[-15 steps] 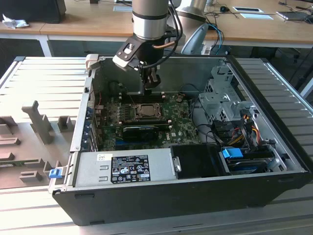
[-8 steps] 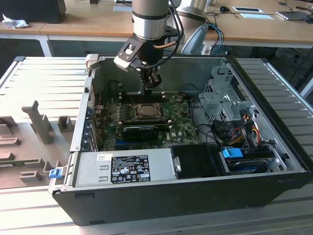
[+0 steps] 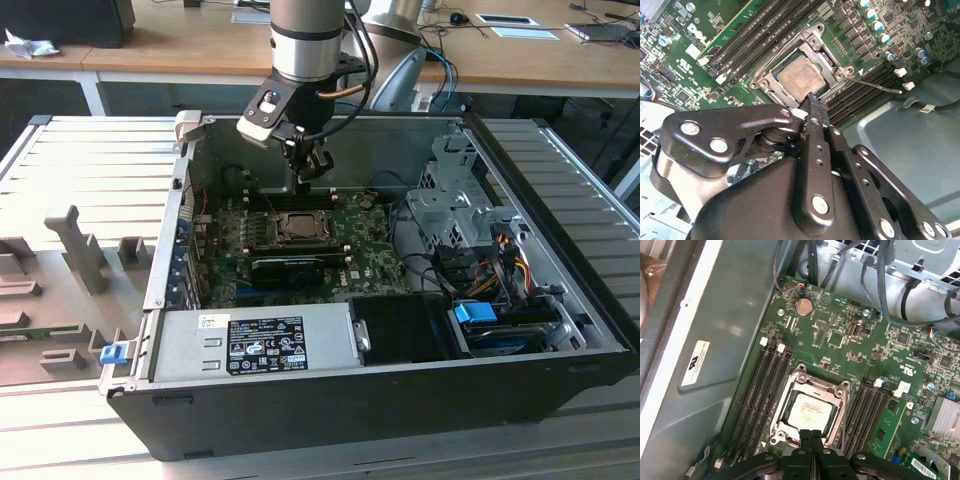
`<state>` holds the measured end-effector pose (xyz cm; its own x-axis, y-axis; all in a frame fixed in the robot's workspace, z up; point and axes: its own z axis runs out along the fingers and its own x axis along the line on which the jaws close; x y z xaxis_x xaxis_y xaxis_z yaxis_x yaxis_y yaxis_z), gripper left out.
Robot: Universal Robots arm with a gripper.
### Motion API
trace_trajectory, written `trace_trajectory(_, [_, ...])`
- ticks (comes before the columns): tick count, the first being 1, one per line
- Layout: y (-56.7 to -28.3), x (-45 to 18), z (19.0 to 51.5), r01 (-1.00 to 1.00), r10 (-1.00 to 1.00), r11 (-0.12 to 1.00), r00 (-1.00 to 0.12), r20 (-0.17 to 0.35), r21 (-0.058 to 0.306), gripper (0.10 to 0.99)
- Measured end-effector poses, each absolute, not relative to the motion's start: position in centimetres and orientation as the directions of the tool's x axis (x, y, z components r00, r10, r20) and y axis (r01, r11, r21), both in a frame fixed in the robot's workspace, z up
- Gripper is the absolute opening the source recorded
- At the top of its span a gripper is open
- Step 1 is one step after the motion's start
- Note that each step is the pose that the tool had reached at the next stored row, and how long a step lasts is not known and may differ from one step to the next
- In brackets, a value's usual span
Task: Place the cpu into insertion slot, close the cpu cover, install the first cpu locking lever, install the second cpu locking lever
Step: 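Install the first cpu locking lever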
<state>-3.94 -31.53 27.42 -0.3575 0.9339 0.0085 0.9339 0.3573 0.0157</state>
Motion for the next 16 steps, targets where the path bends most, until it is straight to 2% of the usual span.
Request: trace_trajectory(16, [-31.53,-3.94,27.43,0.851,0.851,0.525,-0.525,0.008,0.016,0.106])
